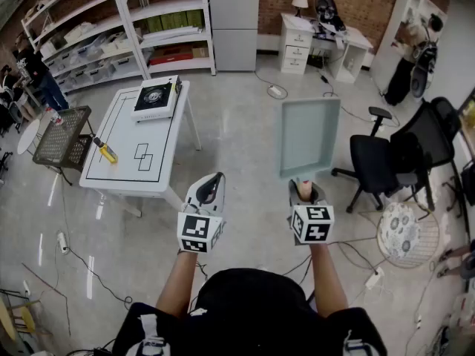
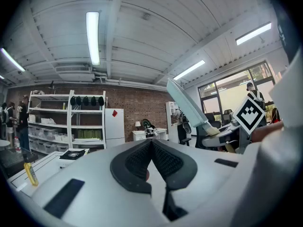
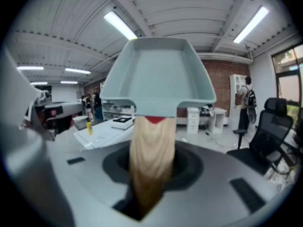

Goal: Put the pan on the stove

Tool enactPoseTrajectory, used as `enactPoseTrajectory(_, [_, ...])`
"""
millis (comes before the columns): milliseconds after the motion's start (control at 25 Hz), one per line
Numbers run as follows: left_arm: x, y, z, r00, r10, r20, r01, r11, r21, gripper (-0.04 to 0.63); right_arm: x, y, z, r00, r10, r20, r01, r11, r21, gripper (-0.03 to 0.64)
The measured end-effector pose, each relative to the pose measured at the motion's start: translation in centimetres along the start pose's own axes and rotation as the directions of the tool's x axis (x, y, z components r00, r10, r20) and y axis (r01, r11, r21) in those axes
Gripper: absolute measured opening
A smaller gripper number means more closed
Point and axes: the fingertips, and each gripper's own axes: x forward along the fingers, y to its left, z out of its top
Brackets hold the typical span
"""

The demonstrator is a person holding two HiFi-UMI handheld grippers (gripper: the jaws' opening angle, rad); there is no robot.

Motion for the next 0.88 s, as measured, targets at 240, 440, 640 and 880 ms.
enactPoseTrajectory(240, [0.3, -0.1, -0.4, 1.000, -0.002, -0.009, 0.001, 1.000, -0.008, 0.025, 0.3, -0.4, -0.2, 1.000, 0.004, -0.004, -0.004, 1.000, 0.005, 0.127])
enactPoseTrajectory(440, [0.7, -0.5, -0.4, 1.000, 0.007, -0.012, -0.008, 1.000, -0.011, 0.025, 0.4, -0.9, -0.2, 1.000, 0.013, -0.002, -0.013, 1.000, -0.001, 0.127])
enactPoseTrajectory(640, [1.2, -1.3, -0.3, 1.000, 0.016, -0.017, -0.016, 1.000, -0.007, 0.025, 0.5, -1.4, -0.2, 0.999, 0.039, -0.004, -0.039, 0.999, 0.002, 0.129])
enactPoseTrajectory(880, [1.8, -3.2, -0.7, 0.999, 0.028, -0.022, -0.028, 1.000, -0.007, 0.025, 0.4, -2.5, -1.2, 0.997, 0.078, -0.026, -0.078, 0.997, 0.001, 0.130])
